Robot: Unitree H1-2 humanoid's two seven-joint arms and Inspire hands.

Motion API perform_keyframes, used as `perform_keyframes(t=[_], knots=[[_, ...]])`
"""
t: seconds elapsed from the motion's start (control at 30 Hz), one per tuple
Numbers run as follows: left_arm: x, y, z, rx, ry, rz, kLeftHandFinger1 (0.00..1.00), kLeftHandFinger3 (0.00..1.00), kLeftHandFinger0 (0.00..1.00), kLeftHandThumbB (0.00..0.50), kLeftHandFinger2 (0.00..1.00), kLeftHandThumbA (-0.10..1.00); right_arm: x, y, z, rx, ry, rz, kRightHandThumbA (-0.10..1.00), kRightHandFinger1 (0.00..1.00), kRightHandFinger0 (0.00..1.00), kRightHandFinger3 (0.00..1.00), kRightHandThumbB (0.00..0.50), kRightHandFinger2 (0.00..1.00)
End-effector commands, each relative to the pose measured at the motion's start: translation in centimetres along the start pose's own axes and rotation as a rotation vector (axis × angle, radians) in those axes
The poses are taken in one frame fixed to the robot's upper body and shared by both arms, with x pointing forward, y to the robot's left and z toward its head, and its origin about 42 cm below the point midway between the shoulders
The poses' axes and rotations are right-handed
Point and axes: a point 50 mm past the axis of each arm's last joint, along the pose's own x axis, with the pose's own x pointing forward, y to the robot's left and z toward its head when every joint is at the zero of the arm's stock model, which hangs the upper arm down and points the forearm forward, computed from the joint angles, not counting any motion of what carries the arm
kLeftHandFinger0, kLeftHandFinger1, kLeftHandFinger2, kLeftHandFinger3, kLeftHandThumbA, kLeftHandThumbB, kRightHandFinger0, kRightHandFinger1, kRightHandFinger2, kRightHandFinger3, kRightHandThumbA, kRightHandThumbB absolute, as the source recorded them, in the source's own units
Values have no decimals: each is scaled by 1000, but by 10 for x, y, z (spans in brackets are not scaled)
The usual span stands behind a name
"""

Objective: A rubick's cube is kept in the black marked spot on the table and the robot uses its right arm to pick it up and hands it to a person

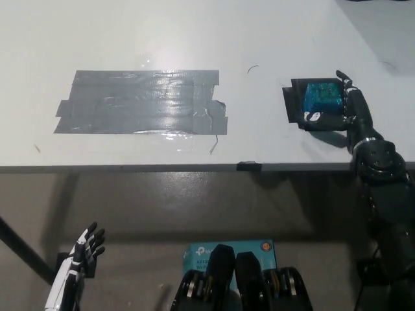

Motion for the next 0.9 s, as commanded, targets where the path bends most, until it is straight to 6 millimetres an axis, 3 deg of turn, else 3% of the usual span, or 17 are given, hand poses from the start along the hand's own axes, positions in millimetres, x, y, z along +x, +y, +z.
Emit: perform_keyframes(t=[0.0,0.13,0.4,0.43,0.5,0.6,0.63,0.7,0.73,0.77,0.8,0.83,0.87], knots=[[7,3,12,24,-59,-17,1000,1000,1000,285,1000,1000,11,-1,18,7,-32,-23,1000,1000,1000,1000,492,1000],[8,3,13,27,-60,-19,1000,1000,1000,289,1000,1000,12,-1,10,25,-9,-23,1000,1000,1000,1000,500,1000],[11,3,16,37,-65,-21,1000,1000,1000,271,1000,1000,16,2,17,70,-37,-21,1000,1000,1000,1000,484,1000],[12,3,16,38,-67,-24,1000,1000,1000,272,1000,1000,16,1,17,67,-54,-26,970,1000,1000,1000,457,1000],[14,5,16,42,-70,-26,1000,1000,1000,269,1000,1000,17,2,17,108,-65,-33,739,1000,1000,1000,444,1000],[13,6,17,44,-72,-26,1000,1000,1000,265,1000,1000,17,3,14,8,-49,-68,661,1000,1000,1000,431,1000],[13,5,17,34,-68,-25,1000,1000,1000,270,1000,1000,17,4,12,-44,-28,-88,489,985,1000,1000,379,1000],[13,5,18,30,-67,-24,1000,1000,1000,270,1000,1000,17,4,11,-68,-20,-97,489,985,1000,1000,379,1000],[14,6,19,39,-71,-27,1000,1000,1000,271,1000,1000,15,6,3,-245,-25,-82,-25,280,239,528,239,355],[15,7,21,46,-76,-26,1000,1000,1000,271,1000,1000,11,9,-5,-416,-56,-52,-85,226,71,410,281,386],[17,7,21,49,-82,-24,1000,1000,1000,266,1000,1000,10,11,-8,-488,-66,-38,-97,278,31,457,284,527],[19,8,22,50,-89,-21,1000,1000,1000,266,1000,1000,10,13,-8,-523,-68,-30,-100,374,18,573,273,707],[19,8,22,49,-88,-21,1000,1000,1000,268,1000,1000,9,15,-9,-529,-69,-22,-100,432,11,655,272,795]])
